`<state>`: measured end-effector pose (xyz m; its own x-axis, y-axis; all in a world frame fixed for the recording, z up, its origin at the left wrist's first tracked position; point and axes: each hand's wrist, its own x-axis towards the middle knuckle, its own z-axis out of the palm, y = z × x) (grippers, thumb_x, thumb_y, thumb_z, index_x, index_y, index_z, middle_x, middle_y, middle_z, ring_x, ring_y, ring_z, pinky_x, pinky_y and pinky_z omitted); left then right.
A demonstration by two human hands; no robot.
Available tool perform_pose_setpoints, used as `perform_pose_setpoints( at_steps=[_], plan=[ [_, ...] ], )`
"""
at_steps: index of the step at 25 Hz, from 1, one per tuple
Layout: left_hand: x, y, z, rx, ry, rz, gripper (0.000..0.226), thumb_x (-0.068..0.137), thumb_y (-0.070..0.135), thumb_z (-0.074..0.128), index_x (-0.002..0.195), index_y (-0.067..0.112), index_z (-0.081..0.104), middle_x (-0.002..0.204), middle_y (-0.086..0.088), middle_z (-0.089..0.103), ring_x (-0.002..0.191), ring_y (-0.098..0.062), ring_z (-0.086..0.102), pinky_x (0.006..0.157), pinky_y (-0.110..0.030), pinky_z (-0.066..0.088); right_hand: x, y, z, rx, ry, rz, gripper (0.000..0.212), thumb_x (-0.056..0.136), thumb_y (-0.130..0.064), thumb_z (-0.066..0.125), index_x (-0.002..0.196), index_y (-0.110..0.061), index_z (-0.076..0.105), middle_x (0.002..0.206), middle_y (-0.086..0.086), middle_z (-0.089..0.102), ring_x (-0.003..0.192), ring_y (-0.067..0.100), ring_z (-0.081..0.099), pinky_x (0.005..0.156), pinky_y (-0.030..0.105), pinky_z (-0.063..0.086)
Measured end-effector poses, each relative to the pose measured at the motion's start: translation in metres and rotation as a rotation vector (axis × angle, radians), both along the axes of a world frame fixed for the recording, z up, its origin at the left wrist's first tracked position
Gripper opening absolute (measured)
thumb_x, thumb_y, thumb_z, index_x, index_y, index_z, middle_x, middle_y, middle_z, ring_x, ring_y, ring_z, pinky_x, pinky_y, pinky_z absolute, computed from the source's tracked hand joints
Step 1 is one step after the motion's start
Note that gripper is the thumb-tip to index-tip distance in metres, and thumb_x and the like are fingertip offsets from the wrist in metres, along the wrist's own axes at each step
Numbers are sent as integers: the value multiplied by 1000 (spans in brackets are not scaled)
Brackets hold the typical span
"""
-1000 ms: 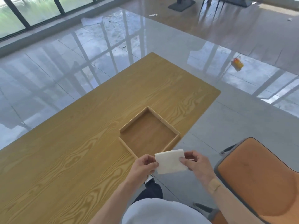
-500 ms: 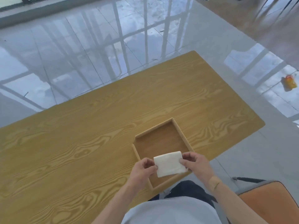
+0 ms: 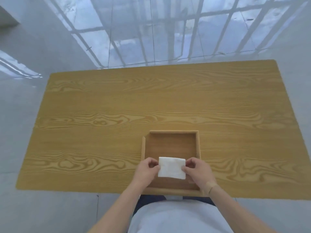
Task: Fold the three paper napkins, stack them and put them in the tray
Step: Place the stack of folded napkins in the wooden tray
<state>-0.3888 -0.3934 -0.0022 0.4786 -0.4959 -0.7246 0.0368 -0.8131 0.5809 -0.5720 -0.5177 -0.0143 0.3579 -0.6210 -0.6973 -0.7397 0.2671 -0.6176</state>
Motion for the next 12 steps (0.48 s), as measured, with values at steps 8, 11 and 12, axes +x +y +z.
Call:
perform_pose_setpoints(
  at_steps=[8, 11, 12],
  plan=[
    [-13, -6, -7, 72, -138, -98, 7, 84, 27, 67, 82, 33, 64, 87, 14, 67, 80, -2, 60, 65, -22, 48, 6, -6, -1, -163, 138, 193, 9, 83, -29, 67, 89, -23, 68, 80, -4, 72, 67, 19, 68, 68, 39, 59],
    [-15, -5, -6, 104, -204, -110, 3, 85, 31, 65, 85, 33, 63, 84, 17, 65, 78, -1, 60, 64, -24, 49, 11, -2, -1, -219, 156, 202, 12, 83, -30, 66, 92, -23, 69, 80, -7, 72, 70, 16, 65, 68, 32, 55],
    [-15, -5, -6, 106, -213, -109, 2, 85, 32, 64, 86, 33, 63, 84, 17, 65, 77, 0, 59, 63, -24, 49, 12, -1, -1, -238, 163, 193, 13, 83, -30, 66, 93, -22, 70, 82, -7, 72, 74, 16, 65, 69, 31, 53]
  ],
)
